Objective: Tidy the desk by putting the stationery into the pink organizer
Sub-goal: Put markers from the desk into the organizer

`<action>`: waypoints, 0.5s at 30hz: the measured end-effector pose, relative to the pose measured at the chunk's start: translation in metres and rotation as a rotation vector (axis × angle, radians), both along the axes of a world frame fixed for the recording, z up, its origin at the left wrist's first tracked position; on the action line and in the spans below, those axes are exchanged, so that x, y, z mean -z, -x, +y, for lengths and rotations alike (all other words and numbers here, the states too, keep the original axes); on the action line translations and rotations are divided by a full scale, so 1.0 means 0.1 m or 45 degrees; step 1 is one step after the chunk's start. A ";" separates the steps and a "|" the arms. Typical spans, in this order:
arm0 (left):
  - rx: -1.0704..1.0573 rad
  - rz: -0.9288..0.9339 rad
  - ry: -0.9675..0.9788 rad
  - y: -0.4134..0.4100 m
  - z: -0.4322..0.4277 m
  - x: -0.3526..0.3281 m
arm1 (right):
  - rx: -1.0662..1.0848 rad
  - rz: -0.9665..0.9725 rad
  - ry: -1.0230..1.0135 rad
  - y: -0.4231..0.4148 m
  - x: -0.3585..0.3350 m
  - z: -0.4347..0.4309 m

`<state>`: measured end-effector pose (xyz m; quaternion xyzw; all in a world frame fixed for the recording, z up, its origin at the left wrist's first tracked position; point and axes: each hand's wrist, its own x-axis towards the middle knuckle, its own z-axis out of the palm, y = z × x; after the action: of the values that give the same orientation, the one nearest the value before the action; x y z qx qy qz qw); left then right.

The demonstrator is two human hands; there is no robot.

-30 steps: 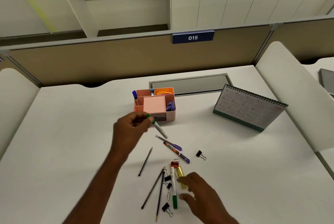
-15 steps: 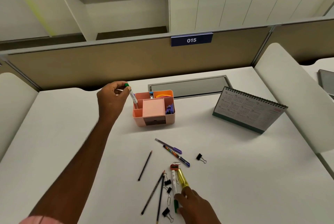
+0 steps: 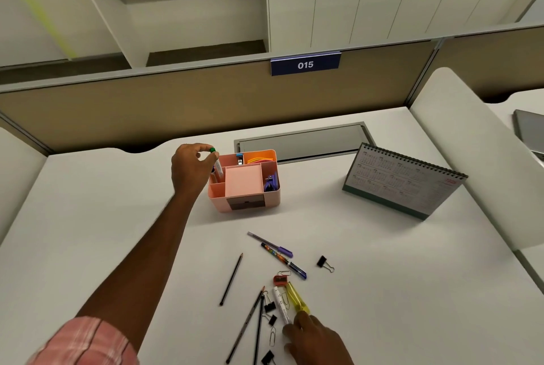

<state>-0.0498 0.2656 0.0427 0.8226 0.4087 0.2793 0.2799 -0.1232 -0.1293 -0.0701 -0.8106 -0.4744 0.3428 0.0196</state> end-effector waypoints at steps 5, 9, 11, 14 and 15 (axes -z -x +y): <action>-0.031 0.052 0.046 -0.06 0.06 0.15 | 0.072 -0.011 0.066 0.01 0.00 0.02; -0.040 0.088 0.059 -0.07 0.12 0.23 | 0.144 -0.023 0.107 0.04 -0.03 0.04; -0.040 0.103 0.058 -0.07 0.15 0.27 | 0.176 -0.029 0.115 0.05 -0.05 0.05; -0.028 0.121 0.053 -0.07 0.17 0.31 | 0.227 -0.021 0.121 0.06 -0.07 0.07; -0.021 0.125 0.051 -0.08 0.17 0.31 | 0.246 -0.011 0.127 0.06 -0.07 0.07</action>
<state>-0.0422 0.2827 0.0115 0.8260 0.4343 0.2328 0.2737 -0.1288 -0.1224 -0.0627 -0.8539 -0.3765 0.3591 0.0101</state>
